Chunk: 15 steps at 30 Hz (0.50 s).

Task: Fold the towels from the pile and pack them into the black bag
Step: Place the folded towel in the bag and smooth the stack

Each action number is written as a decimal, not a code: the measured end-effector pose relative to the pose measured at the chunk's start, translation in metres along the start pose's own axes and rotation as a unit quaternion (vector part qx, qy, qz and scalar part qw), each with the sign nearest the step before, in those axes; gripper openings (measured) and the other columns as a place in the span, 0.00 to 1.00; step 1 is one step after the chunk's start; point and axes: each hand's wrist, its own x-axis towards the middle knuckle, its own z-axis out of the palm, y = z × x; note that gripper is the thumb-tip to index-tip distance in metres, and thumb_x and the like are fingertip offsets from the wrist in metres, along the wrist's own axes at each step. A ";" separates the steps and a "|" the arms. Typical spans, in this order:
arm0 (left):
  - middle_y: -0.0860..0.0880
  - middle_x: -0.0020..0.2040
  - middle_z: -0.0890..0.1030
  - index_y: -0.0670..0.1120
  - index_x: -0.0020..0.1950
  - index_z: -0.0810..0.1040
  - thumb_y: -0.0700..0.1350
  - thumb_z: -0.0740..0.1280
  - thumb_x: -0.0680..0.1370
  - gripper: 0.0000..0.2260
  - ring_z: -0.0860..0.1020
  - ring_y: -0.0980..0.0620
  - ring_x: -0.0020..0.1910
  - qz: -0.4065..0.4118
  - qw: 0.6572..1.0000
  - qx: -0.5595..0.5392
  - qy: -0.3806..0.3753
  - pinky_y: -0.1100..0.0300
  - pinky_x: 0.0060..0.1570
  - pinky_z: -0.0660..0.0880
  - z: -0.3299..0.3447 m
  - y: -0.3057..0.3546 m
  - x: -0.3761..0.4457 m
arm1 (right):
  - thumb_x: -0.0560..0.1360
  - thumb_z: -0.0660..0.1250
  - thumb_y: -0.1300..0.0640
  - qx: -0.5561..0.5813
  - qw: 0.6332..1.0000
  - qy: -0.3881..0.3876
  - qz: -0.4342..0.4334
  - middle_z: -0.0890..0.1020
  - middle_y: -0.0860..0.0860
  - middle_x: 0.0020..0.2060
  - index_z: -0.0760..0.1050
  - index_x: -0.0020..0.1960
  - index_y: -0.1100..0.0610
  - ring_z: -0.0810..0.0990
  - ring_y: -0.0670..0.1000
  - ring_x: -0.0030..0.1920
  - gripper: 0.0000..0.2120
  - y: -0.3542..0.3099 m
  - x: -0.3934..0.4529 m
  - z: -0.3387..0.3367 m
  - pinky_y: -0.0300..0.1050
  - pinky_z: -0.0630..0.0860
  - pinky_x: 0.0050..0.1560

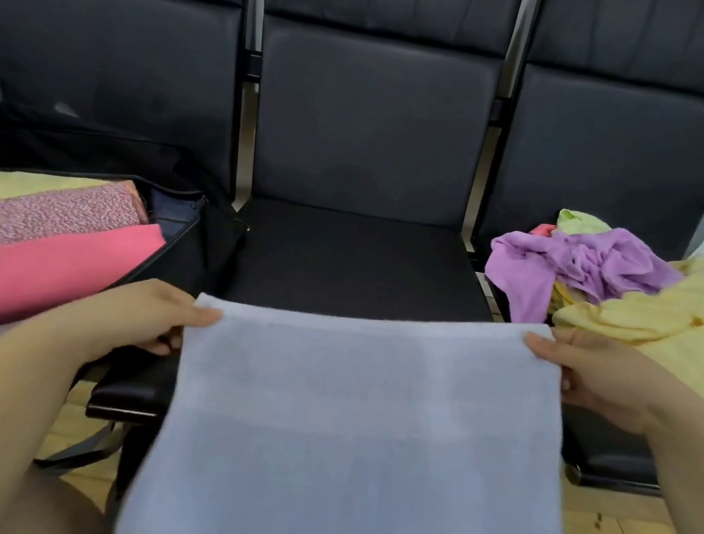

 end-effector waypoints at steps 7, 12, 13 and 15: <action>0.48 0.21 0.73 0.40 0.35 0.75 0.49 0.64 0.80 0.17 0.70 0.53 0.18 -0.071 0.991 0.111 0.001 0.63 0.23 0.67 0.006 0.016 0.028 | 0.76 0.66 0.49 -0.316 0.924 0.203 -0.075 0.79 0.59 0.35 0.80 0.44 0.64 0.75 0.56 0.36 0.17 -0.005 0.032 0.008 0.43 0.66 0.36; 0.43 0.30 0.83 0.41 0.47 0.74 0.48 0.59 0.82 0.12 0.81 0.48 0.26 -0.057 0.995 -0.072 0.036 0.61 0.27 0.75 0.021 0.030 0.050 | 0.80 0.60 0.56 -0.270 0.913 0.280 -0.122 0.82 0.53 0.31 0.76 0.40 0.62 0.81 0.58 0.40 0.15 -0.002 0.065 0.017 0.51 0.76 0.49; 0.42 0.32 0.83 0.41 0.49 0.74 0.48 0.59 0.82 0.11 0.82 0.46 0.31 -0.043 0.990 -0.116 0.062 0.57 0.33 0.77 0.025 0.033 0.056 | 0.80 0.59 0.57 -0.258 0.913 0.289 -0.127 0.83 0.53 0.34 0.75 0.40 0.61 0.82 0.58 0.42 0.13 0.000 0.074 0.021 0.52 0.76 0.50; 0.41 0.40 0.84 0.38 0.54 0.76 0.47 0.60 0.82 0.13 0.82 0.42 0.42 -0.003 0.981 -0.153 0.119 0.51 0.46 0.77 0.037 0.035 0.072 | 0.80 0.59 0.57 -0.238 0.917 0.294 -0.126 0.84 0.55 0.45 0.75 0.50 0.61 0.80 0.59 0.51 0.09 0.004 0.091 0.033 0.50 0.74 0.51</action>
